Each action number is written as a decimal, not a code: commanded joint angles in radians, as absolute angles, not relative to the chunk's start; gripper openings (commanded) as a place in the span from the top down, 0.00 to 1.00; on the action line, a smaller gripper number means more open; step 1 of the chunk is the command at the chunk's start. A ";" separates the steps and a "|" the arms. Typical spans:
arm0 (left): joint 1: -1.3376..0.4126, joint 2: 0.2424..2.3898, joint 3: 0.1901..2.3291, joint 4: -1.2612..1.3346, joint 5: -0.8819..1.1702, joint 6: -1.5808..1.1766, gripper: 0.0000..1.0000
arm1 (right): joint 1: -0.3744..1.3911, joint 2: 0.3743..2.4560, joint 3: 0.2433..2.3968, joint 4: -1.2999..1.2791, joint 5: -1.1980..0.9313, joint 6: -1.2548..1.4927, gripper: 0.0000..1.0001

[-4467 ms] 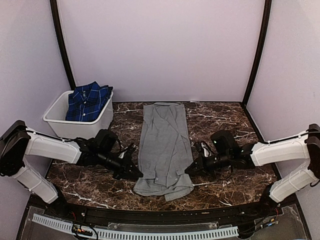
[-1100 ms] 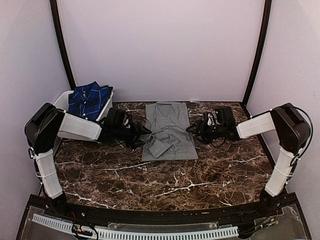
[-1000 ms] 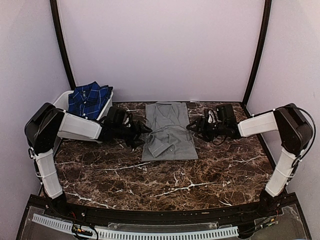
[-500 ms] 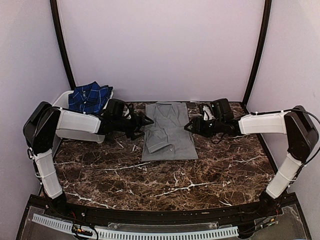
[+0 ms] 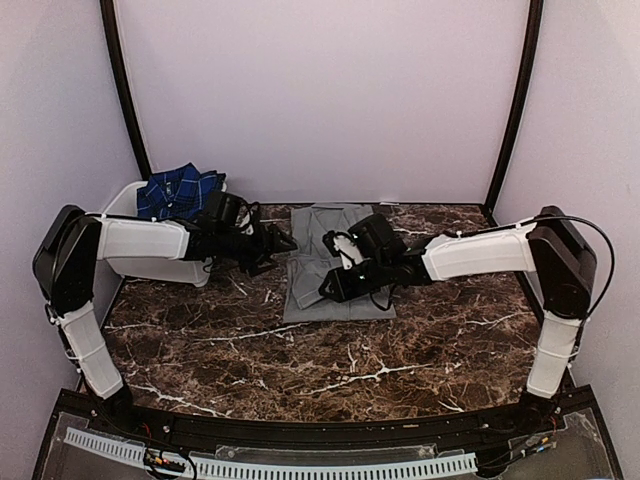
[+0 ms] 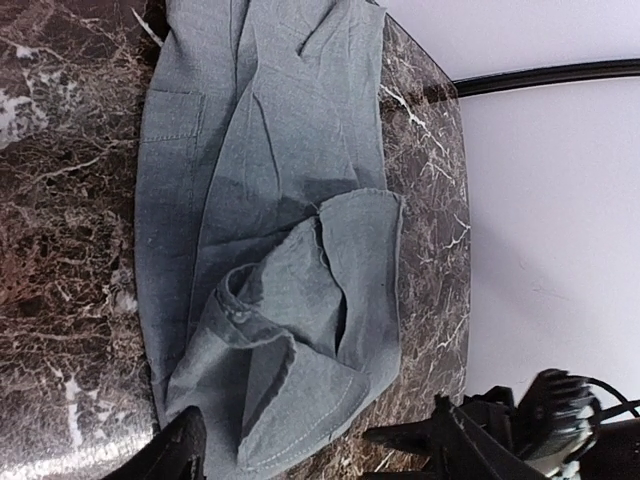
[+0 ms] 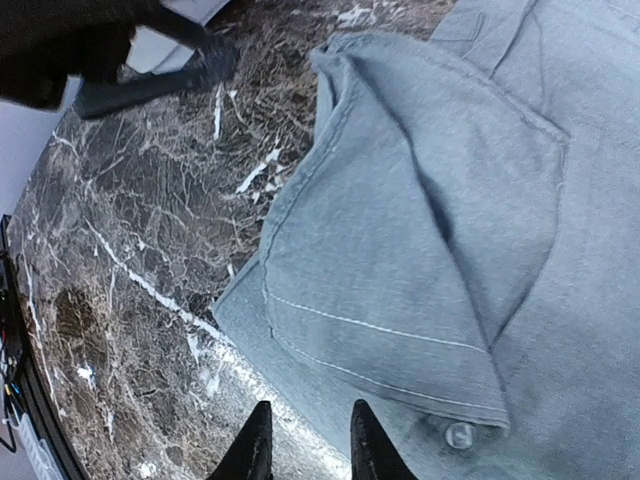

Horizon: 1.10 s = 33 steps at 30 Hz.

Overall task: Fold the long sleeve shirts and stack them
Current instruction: Adjust the 2/3-rectangle-folded shirt at the center of the board.

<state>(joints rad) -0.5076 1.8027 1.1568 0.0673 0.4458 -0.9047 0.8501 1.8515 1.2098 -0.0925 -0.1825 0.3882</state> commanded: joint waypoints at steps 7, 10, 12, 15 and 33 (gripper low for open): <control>-0.499 1.606 1.085 -0.113 0.377 -0.792 0.27 | 0.909 2.004 1.322 -0.142 -0.185 0.321 0.91; -0.499 1.572 1.083 -0.140 0.365 -0.772 0.28 | 0.908 2.037 1.361 -0.168 -0.132 0.296 0.91; -0.499 1.563 1.085 -0.152 0.369 -0.762 0.28 | 0.906 2.059 1.392 -0.180 -0.083 0.285 0.91; -0.501 1.559 1.086 -0.161 0.373 -0.754 0.29 | 0.891 2.098 1.466 -0.208 -0.024 0.274 0.87; -0.580 1.763 1.182 -0.098 0.416 -0.735 0.42 | 0.725 2.234 1.658 -0.279 0.080 0.357 0.79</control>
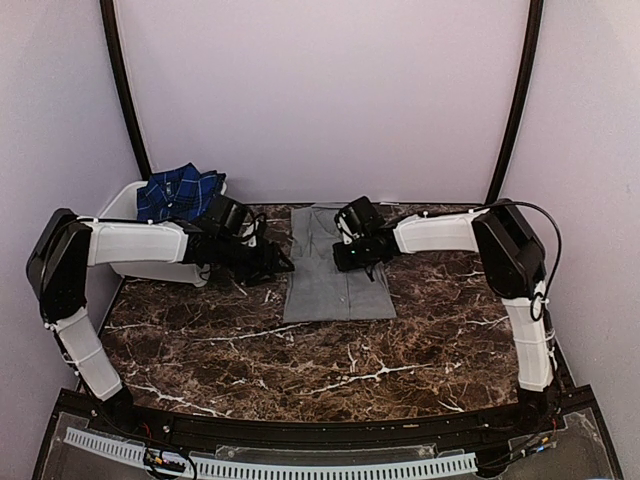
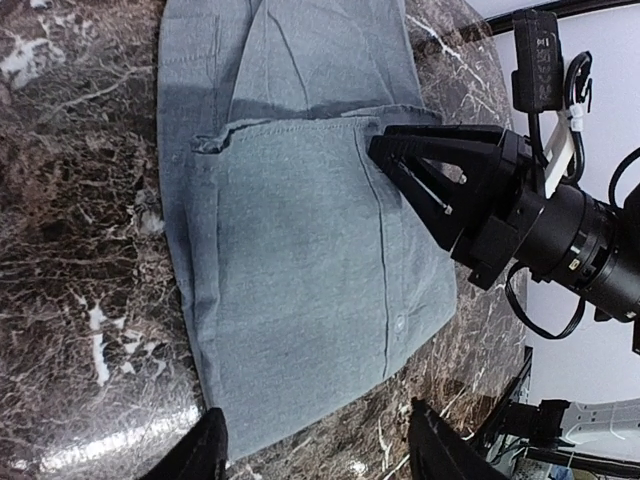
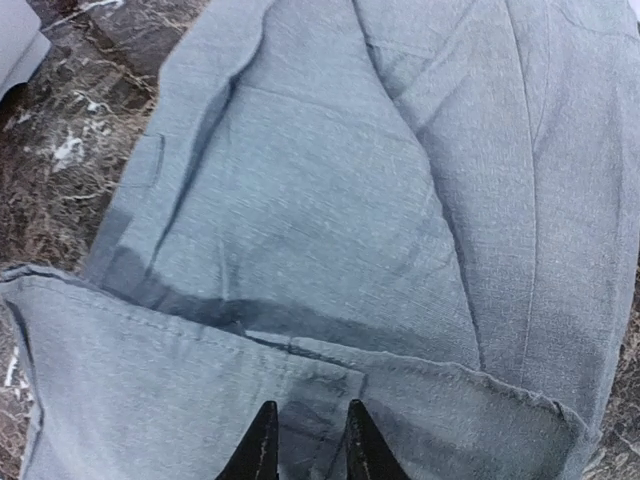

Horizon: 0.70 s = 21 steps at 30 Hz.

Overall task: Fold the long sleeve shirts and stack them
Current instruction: Adjust the 2/3-rectangle-folded shirt at the center of the board.

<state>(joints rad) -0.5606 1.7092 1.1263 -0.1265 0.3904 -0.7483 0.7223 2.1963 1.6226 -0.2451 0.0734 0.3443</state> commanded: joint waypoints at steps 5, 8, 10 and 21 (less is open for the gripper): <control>-0.606 1.900 1.304 -0.078 0.432 -0.724 0.53 | 0.712 2.218 1.668 -0.298 0.090 0.355 0.77; -0.616 1.961 1.382 -0.059 0.432 -0.720 0.58 | 0.687 2.183 1.640 -0.297 0.078 0.361 0.77; -0.621 2.007 1.431 -0.055 0.435 -0.716 0.61 | 0.668 2.151 1.609 -0.283 0.059 0.370 0.77; -0.631 2.273 1.662 -0.116 0.446 -0.700 0.69 | 0.565 2.084 1.441 -0.206 0.005 0.399 0.74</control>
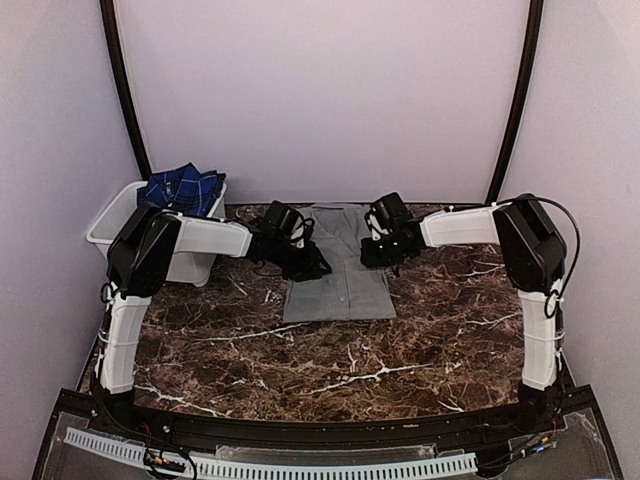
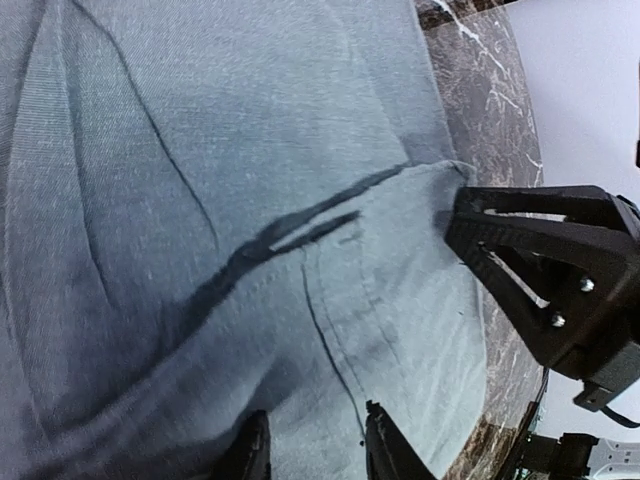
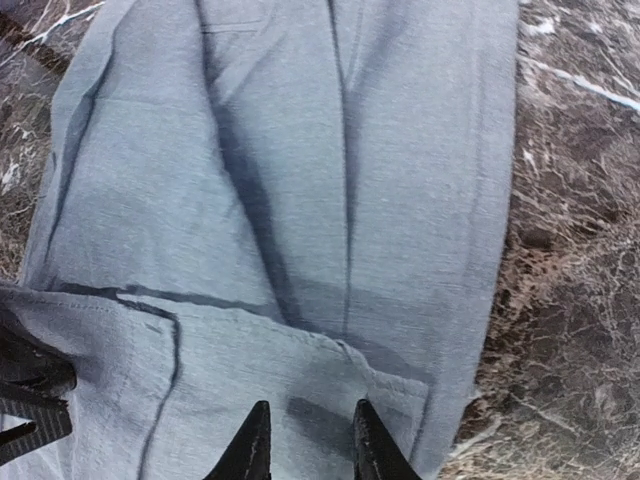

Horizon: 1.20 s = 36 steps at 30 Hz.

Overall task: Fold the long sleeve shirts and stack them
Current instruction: Adjust the 2/3-rectangle-folded shirt at the center of the board.

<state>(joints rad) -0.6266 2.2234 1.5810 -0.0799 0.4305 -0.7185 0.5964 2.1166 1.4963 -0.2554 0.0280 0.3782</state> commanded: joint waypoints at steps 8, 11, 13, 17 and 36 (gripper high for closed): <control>-0.634 2.329 1.755 -0.168 0.450 -0.687 0.66 | 0.510 2.104 1.395 -0.216 0.007 0.403 0.74; -0.635 2.289 1.751 -0.193 0.426 -0.674 0.64 | 0.503 2.080 1.381 -0.220 0.010 0.403 0.74; -0.634 2.247 1.729 -0.197 0.399 -0.672 0.62 | 0.503 2.053 1.381 -0.228 0.008 0.397 0.74; -0.621 2.149 1.626 -0.166 0.332 -0.665 0.59 | 0.514 1.994 1.393 -0.254 0.017 0.383 0.73; -0.590 2.162 1.586 -0.182 0.247 -0.639 0.70 | 0.715 2.126 1.613 -0.341 0.070 0.350 0.67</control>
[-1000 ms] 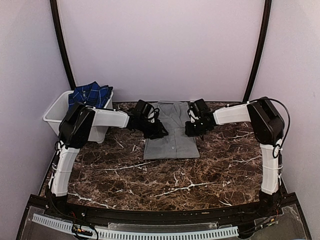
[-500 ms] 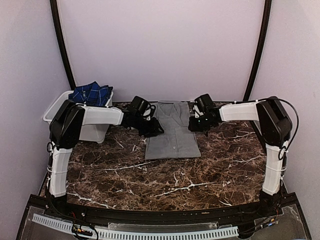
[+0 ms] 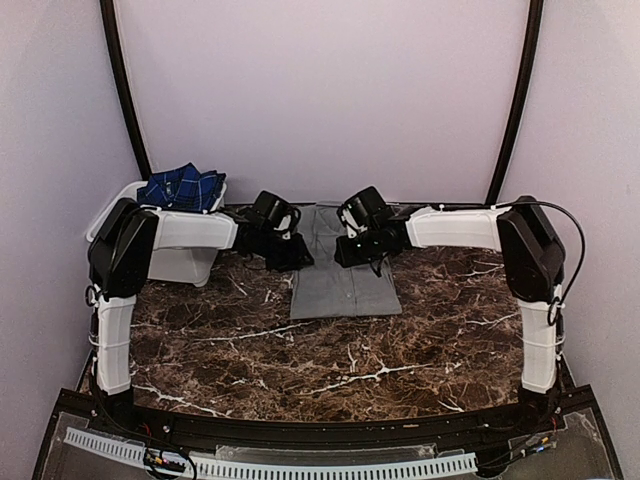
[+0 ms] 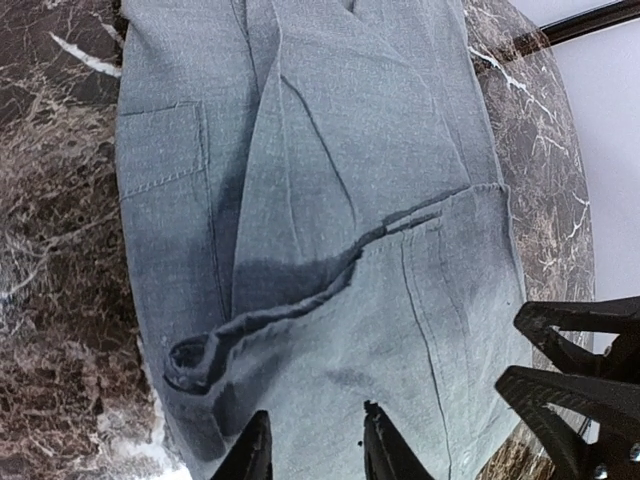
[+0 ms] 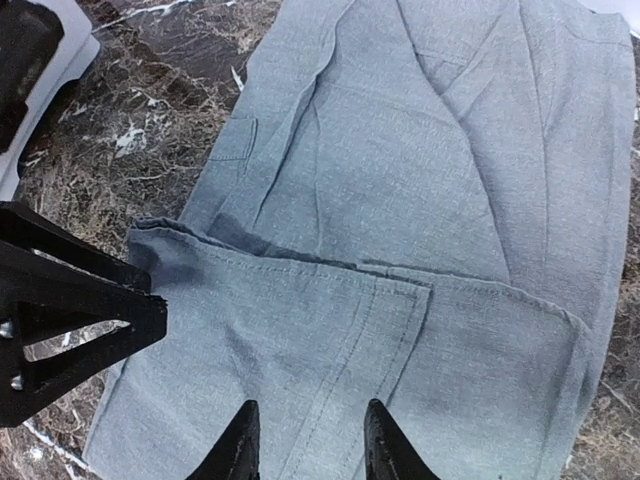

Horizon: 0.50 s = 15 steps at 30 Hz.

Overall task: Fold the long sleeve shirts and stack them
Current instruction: Adjust the 2/3-rectangle-folded shirt at the center of the board.

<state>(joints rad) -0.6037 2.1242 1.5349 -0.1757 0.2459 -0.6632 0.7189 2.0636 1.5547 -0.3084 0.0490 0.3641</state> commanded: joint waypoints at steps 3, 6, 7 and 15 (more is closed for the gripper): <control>-0.584 2.225 1.629 -0.199 0.260 -0.631 0.71 | 0.716 2.162 1.630 -0.355 0.089 0.351 0.67; -0.581 2.267 1.693 -0.226 0.267 -0.618 0.71 | 0.715 2.181 1.616 -0.362 0.117 0.360 0.67; -0.580 2.282 1.706 -0.241 0.267 -0.611 0.71 | 0.715 2.185 1.607 -0.364 0.123 0.362 0.67; -0.578 2.284 1.824 -0.348 0.232 -0.571 0.69 | 0.714 2.191 1.526 -0.369 0.155 0.382 0.68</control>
